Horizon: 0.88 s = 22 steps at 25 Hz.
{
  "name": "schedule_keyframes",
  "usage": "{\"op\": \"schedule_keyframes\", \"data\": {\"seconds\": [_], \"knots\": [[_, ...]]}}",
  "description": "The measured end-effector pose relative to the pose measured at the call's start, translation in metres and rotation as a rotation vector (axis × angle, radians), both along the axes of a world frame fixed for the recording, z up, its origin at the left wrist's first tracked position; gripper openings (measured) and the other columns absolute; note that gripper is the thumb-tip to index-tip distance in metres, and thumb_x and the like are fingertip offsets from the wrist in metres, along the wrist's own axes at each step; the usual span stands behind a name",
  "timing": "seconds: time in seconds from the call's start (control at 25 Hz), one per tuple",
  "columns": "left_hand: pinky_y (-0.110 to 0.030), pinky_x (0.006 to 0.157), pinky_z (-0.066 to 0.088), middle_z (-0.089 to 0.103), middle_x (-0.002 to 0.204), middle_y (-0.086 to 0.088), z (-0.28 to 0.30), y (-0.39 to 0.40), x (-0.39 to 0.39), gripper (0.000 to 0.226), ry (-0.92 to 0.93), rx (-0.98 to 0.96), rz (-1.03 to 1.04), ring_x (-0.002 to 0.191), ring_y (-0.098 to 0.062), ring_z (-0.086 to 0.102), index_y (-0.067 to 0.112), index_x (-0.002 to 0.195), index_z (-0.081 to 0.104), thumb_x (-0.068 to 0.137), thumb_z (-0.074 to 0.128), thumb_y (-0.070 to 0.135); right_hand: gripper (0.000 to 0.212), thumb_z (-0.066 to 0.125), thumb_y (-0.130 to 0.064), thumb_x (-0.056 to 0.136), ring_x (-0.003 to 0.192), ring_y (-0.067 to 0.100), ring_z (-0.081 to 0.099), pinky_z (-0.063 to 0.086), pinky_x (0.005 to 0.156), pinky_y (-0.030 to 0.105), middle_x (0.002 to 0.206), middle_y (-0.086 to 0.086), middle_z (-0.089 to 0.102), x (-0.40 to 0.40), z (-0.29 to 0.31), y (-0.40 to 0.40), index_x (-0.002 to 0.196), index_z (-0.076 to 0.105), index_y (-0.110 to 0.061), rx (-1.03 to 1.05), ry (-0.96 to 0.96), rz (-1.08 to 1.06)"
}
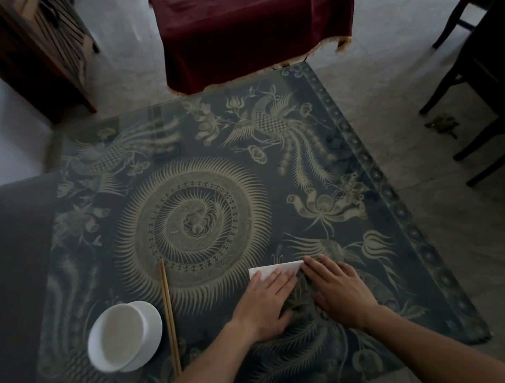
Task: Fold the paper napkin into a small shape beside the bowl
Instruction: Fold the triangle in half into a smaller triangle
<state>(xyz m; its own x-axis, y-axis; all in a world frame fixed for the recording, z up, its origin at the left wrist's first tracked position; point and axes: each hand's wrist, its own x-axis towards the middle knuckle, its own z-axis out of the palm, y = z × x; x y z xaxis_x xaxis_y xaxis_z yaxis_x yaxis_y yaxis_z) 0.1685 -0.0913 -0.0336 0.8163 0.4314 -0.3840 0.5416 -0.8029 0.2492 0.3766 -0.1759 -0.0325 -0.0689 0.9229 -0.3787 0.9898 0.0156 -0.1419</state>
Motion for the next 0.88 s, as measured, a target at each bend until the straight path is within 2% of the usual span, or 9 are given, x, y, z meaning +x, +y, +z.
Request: {"op": "schedule_keyframes", "data": {"seconds": [0.16,0.28,0.36,0.44,0.56,0.64,0.72,0.8,0.88], "knots": [[-0.048,0.120,-0.002,0.003,0.165,0.004,-0.002,0.000,-0.003,0.074,-0.015,0.012,-0.009,0.150,-0.014,-0.001,0.022,0.157,0.011,0.093,0.042,0.046,0.065,0.032,-0.045,0.099,0.148,0.017,0.001,0.015,0.115,0.041,0.163,-0.006,0.001,0.000,0.002,0.000,0.155,0.005,-0.024,-0.007,0.024,-0.010],[-0.048,0.119,-0.005,0.003,0.165,0.004,-0.001,0.000,-0.003,0.074,0.004,0.023,-0.016,0.150,-0.014,-0.003,0.022,0.156,0.011,0.093,0.042,0.046,0.061,0.036,-0.032,0.095,0.147,0.020,0.015,0.023,0.114,0.042,0.160,0.002,0.021,-0.003,0.011,0.000,0.152,0.023,-0.017,0.100,0.047,-0.052],[-0.049,0.118,-0.005,0.005,0.165,0.001,-0.001,-0.001,-0.003,0.075,0.005,0.041,-0.025,0.150,-0.016,-0.003,0.020,0.156,0.011,0.093,0.042,0.046,0.063,0.042,-0.026,0.089,0.145,0.024,0.021,0.021,0.116,0.045,0.157,0.008,0.028,-0.012,0.014,0.001,0.149,0.031,-0.011,0.156,0.061,0.033],[-0.049,0.119,-0.006,0.004,0.165,-0.001,0.000,-0.002,-0.003,0.079,-0.002,0.041,-0.026,0.150,-0.017,-0.006,0.017,0.156,0.009,0.091,0.043,0.048,0.069,0.046,-0.028,0.091,0.146,0.027,0.010,0.006,0.116,0.048,0.158,0.009,0.015,-0.023,0.009,0.002,0.152,0.020,-0.008,0.125,0.057,0.195],[-0.045,0.121,-0.008,0.005,0.165,-0.003,0.002,-0.005,-0.008,0.080,-0.059,0.045,0.011,0.150,-0.016,-0.008,0.016,0.157,0.010,0.089,0.042,0.044,0.069,0.024,-0.041,0.097,0.145,0.025,-0.012,-0.009,0.116,0.050,0.160,0.008,-0.003,-0.027,0.002,0.008,0.152,-0.003,-0.010,0.044,-0.017,0.202],[-0.041,0.121,-0.007,0.012,0.164,-0.001,0.002,-0.010,-0.017,0.074,-0.120,0.050,0.069,0.151,-0.016,-0.002,0.018,0.156,0.016,0.089,0.039,0.039,0.071,0.011,-0.052,0.096,0.144,0.023,-0.019,-0.013,0.114,0.048,0.160,0.005,-0.011,-0.024,0.000,0.012,0.152,-0.008,-0.011,0.002,-0.043,0.176],[-0.042,0.122,0.001,0.020,0.163,-0.002,0.000,-0.017,-0.027,0.069,-0.130,0.054,0.124,0.151,-0.018,0.006,0.018,0.155,0.023,0.090,0.036,0.038,0.076,0.004,-0.060,0.093,0.143,0.021,-0.022,-0.015,0.113,0.047,0.158,0.003,-0.019,-0.022,-0.005,0.014,0.151,-0.012,-0.014,-0.020,-0.042,0.166],[-0.043,0.122,0.005,0.016,0.164,-0.003,-0.004,-0.024,-0.038,0.066,-0.106,0.056,0.172,0.151,-0.019,0.006,0.017,0.154,0.024,0.093,0.033,0.041,0.079,0.000,-0.064,0.090,0.143,0.020,-0.022,-0.014,0.115,0.049,0.157,0.002,-0.021,-0.022,-0.008,0.015,0.150,-0.016,-0.015,-0.024,-0.050,0.158],[-0.042,0.122,0.004,0.007,0.165,-0.002,-0.007,-0.031,-0.047,0.067,-0.059,0.064,0.207,0.151,-0.017,0.001,0.016,0.156,0.017,0.097,0.029,0.044,0.079,0.000,-0.064,0.090,0.143,0.020,-0.022,-0.012,0.115,0.049,0.157,0.001,-0.021,-0.023,-0.008,0.015,0.149,-0.017,-0.015,-0.020,-0.065,0.157]]}}
